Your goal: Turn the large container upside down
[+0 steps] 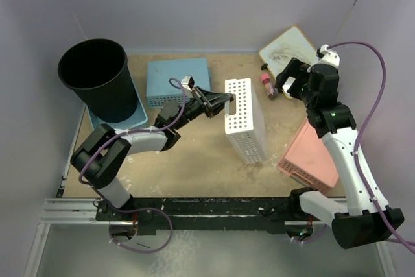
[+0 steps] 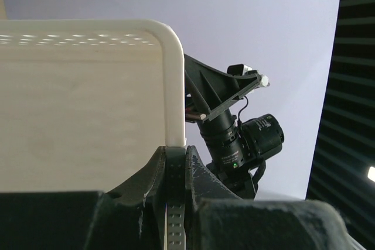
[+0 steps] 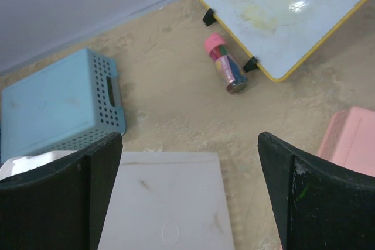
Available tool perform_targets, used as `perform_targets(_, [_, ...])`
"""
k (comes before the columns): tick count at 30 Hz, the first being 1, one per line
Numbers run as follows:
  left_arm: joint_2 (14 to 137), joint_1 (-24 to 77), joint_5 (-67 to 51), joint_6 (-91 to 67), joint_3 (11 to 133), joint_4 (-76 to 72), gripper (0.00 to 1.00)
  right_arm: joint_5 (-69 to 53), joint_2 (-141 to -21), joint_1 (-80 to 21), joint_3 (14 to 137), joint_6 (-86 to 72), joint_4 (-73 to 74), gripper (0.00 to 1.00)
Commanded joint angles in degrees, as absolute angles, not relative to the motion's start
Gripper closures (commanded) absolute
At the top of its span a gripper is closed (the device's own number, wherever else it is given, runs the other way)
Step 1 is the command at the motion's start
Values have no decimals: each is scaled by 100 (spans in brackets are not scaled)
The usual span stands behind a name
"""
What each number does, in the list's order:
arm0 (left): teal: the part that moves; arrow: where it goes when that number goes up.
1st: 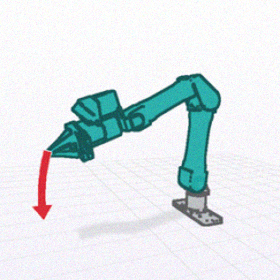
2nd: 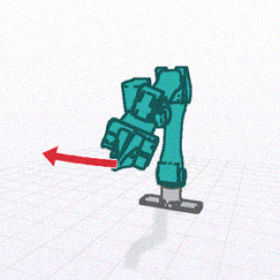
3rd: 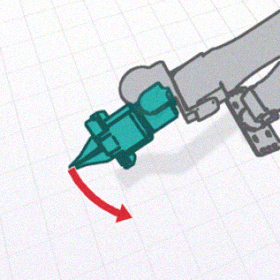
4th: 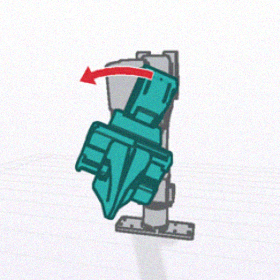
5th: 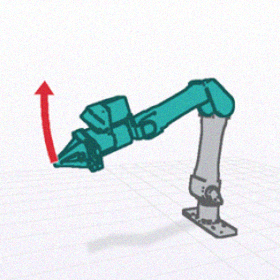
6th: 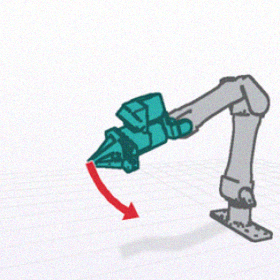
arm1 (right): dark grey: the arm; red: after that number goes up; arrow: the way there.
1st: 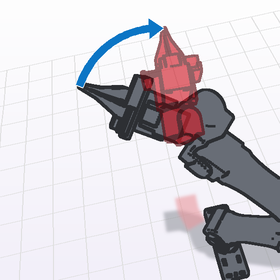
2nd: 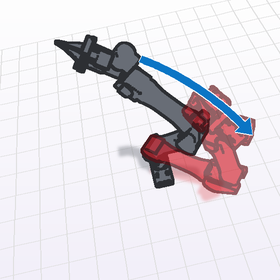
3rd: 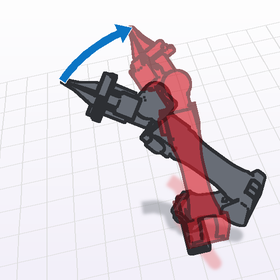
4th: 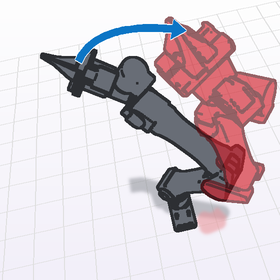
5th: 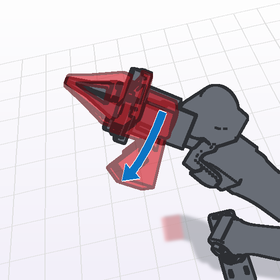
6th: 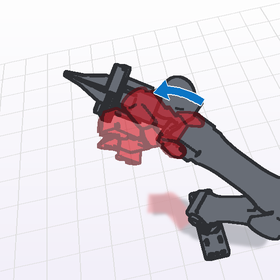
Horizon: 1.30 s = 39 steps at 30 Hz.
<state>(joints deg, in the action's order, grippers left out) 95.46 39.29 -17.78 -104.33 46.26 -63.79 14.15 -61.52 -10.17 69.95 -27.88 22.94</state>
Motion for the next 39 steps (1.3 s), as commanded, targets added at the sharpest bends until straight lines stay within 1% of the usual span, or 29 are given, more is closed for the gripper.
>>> perform_targets(1, [9083, 3840, -1776, -10295, 3994, -6848, 100, 811, -6164, -1020, 6874, -2820, 1828, 0])
perform_targets(2, [8970, 3821, -1859, -10080, 3861, -6638, 100, 703, -6185, -1020, 6839, -2813, 1779, 0])
perform_targets(3, [8813, 3802, -1882, -9947, 3705, -6345, 95, 610, -6199, -1026, 6814, -2819, 1741, 0])
perform_targets(4, [8584, 3778, -1883, -9716, 3538, -6036, 90, 585, -6211, -1027, 6783, -2818, 1739, 0])
perform_targets(6, [8075, 3735, -1776, -8989, 3223, -5037, 75, 584, -6222, -1026, 6730, -2824, 1736, 0])
perform_targets(7, [7801, 3728, -1680, -8579, 3160, -4177, 69, 551, -6223, -1028, 6698, -2821, 1721, 0])
perform_targets(8, [7558, 3724, -1549, -8167, 3176, -3318, 59, 504, -6226, -1028, 6669, -2814, 1696, 0])
perform_targets(10, [7133, 3727, -1142, -7273, 3333, -1672, 48, 359, -6250, -1028, 6599, -2800, 1654, 0])
perform_targets(12, [6795, 3726, -688, -6613, 3568, -440, 43, 242, -6310, -1028, 6563, -2795, 1684, 0])
perform_targets(14, [6701, 3718, -322, -6100, 3793, 419, 39, 105, -6380, -1028, 6534, -2773, 1711, 0])
perform_targets(17, [6804, 3718, 200, -5419, 4155, 1622, 36, -173, -6543, -1035, 6508, -2674, 1798, 0])
perform_targets(19, [6905, 3726, 647, -5027, 4332, 2298, 36, -289, -6704, -1041, 6527, -2611, 1986, 0])
perform_targets(22, [6876, 3719, 1258, -4640, 4414, 2874, 35, -316, -6920, -1082, 6587, -2489, 2308, 0])
perform_targets(25, [6746, 3727, 1467, -4444, 4511, 3046, 35, -233, -7000, -1192, 6599, -2339, 2572, 0])
perform_targets(30, [6591, 3726, 1549, -4380, 4648, 3020, 35, -187, -6996, -1731, 6402, -2355, 2747, 0])
perform_targets(32, [6516, 3722, 1623, -4378, 4678, 3035, 35, -162, -7040, -2106, 6296, -2395, 2782, 0])
perform_targets(36, [6398, 3726, 1635, -4311, 4741, 3048, 35, 558, -7147, -3123, 6277, -2231, 3042, 0])
perform_targets(39, [6324, 3719, 1927, -4380, 4881, 3250, 35, 225, -7174, -3681, 6242, -2050, 2992, 0])
